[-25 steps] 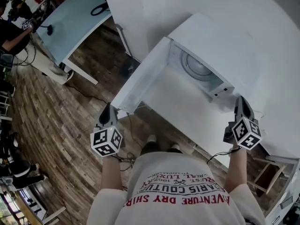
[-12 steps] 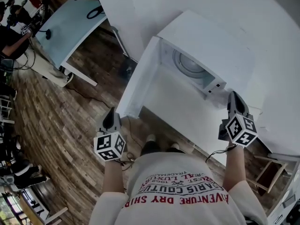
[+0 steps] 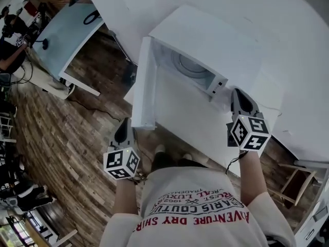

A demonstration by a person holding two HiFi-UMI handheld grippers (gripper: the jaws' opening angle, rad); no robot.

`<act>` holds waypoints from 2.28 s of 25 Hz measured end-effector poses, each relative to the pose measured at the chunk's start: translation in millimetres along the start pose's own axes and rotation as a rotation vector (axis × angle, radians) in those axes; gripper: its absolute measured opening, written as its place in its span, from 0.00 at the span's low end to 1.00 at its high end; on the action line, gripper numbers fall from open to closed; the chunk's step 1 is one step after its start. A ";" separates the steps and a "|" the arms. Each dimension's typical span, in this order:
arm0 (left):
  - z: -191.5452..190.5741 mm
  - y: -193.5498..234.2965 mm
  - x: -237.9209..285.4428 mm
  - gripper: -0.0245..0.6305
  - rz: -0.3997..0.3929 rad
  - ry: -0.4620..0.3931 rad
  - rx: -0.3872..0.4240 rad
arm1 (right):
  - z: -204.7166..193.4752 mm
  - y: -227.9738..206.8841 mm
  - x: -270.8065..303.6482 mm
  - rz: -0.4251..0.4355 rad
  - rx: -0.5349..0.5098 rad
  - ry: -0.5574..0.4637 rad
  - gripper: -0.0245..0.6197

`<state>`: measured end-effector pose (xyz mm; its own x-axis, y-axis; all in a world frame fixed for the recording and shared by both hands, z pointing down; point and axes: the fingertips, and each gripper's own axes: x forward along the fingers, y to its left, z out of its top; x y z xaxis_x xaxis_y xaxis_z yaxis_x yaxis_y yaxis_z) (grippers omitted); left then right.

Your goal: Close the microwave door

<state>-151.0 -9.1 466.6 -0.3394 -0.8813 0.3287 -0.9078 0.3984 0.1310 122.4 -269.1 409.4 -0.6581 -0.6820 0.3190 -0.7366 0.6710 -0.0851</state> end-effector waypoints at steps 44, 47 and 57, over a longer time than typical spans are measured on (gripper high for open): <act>27.3 -223.4 165.3 0.03 -0.646 0.074 0.235 | 4.3 -7.5 7.0 -0.083 -0.007 0.041 0.05; 26.6 -225.8 168.7 0.03 -0.650 0.087 0.226 | 3.2 -8.3 7.5 -0.080 0.008 0.061 0.05; 30.5 -235.5 181.9 0.03 -0.672 0.104 0.236 | 2.0 -9.0 8.6 -0.090 -0.013 0.095 0.05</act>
<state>-6.5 -271.0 467.0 0.3257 -0.8835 0.3368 -0.9453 -0.2974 0.1342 123.0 -281.5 411.0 -0.5716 -0.7093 0.4124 -0.7893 0.6127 -0.0401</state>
